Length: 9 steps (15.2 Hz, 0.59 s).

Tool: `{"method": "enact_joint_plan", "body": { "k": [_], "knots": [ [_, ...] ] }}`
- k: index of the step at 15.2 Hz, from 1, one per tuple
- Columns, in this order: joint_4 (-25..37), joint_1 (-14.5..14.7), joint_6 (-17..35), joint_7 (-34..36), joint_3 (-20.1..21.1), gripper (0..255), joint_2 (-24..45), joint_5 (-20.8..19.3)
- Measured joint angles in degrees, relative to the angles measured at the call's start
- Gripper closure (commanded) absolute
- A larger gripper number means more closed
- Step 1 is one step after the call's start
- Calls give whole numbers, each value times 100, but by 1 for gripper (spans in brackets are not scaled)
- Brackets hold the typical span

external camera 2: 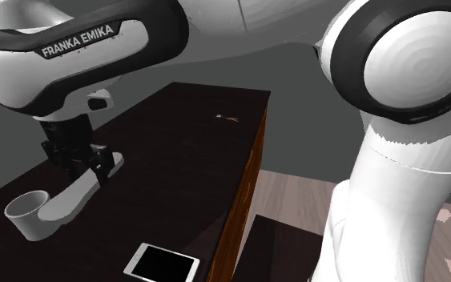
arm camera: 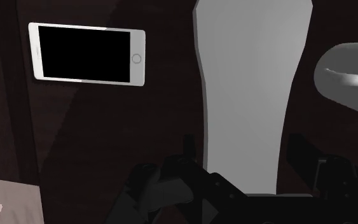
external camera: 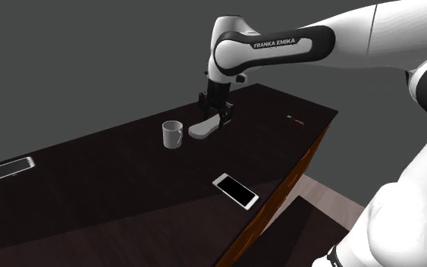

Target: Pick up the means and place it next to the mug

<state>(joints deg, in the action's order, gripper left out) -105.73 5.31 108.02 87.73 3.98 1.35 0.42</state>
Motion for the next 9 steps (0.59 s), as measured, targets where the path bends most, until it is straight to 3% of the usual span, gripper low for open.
{"method": "enact_joint_plan", "body": {
  "k": [9],
  "knots": [
    [1324, 629, -315, 1150, 488, 255, 1011, -193]
  ]
}}
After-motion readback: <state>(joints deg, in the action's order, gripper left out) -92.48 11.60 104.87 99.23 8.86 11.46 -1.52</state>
